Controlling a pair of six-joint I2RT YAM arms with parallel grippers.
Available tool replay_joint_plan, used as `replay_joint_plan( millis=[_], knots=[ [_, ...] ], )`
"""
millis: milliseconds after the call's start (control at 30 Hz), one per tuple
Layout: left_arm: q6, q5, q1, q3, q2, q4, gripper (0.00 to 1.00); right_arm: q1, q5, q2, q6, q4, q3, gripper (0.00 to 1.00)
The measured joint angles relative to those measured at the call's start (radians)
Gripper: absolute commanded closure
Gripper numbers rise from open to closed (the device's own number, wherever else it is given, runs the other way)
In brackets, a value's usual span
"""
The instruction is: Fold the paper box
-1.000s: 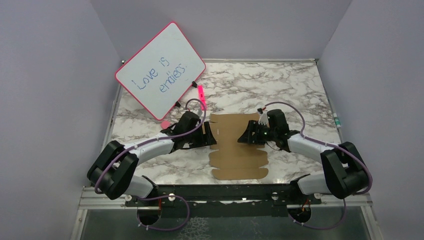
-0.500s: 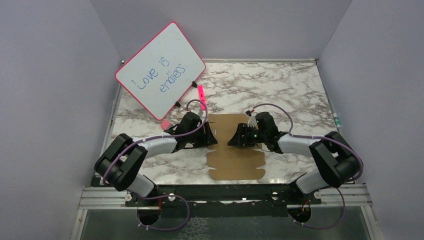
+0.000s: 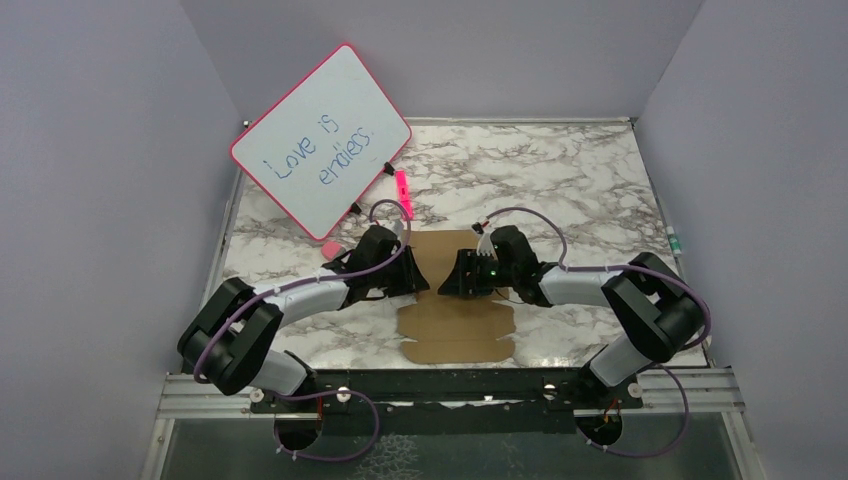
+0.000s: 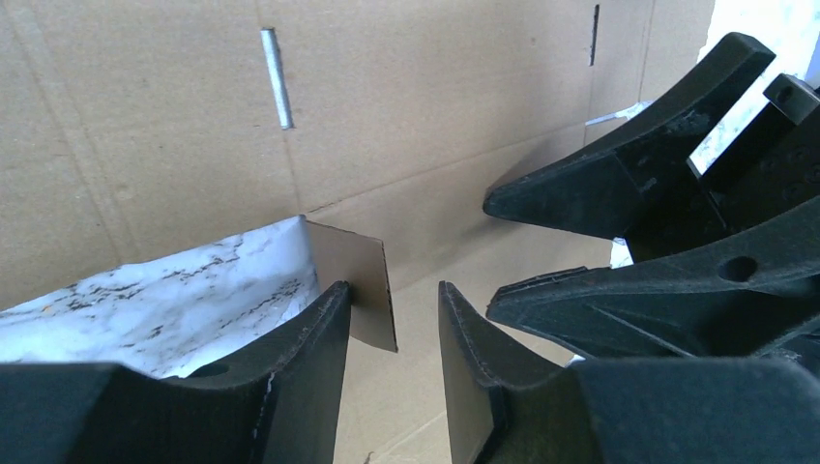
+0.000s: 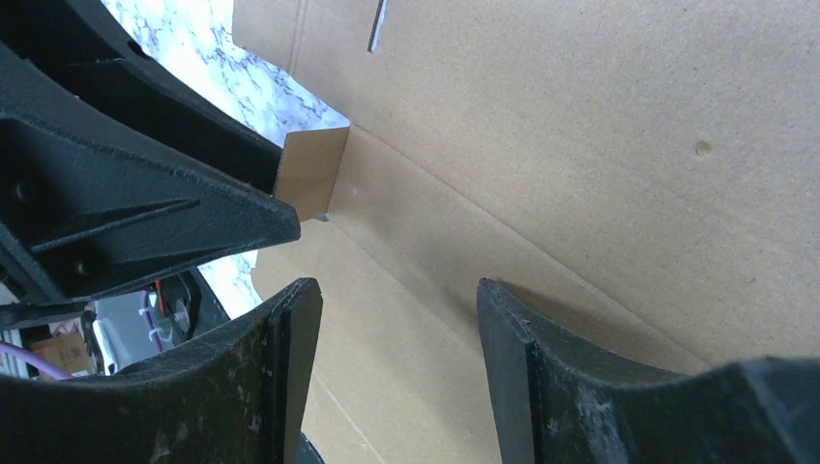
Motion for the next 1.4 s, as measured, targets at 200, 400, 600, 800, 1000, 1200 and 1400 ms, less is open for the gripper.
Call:
replay_joint_plan(
  millis=[200,400,600,800,1000,1200,1400],
  knots=[
    [0.011,-0.034,-0.019,0.006,-0.009,-0.035,0.61,0.017,0.018,0.031,0.018,0.021,0.021,0.34],
    [0.019,-0.043,-0.033,0.028,0.025,-0.045,0.6,0.021,0.026,0.036,0.018,-0.003,0.043,0.33],
    [0.064,-0.119,-0.04,0.089,-0.015,-0.151,0.55,0.031,0.105,-0.011,-0.032,-0.137,0.093,0.3],
    [0.105,-0.17,-0.041,0.148,-0.083,-0.222,0.52,0.005,0.204,-0.156,-0.105,-0.27,0.108,0.3],
    [0.123,-0.163,-0.084,0.202,-0.073,-0.261,0.5,-0.168,0.198,-0.305,-0.129,-0.306,0.032,0.31],
    [0.138,-0.13,-0.133,0.296,0.032,-0.254,0.5,-0.349,0.09,-0.322,-0.114,-0.293,-0.091,0.33],
    [0.153,-0.082,-0.143,0.339,0.165,-0.213,0.5,-0.415,-0.011,-0.293,-0.088,-0.246,-0.145,0.35]
  ],
)
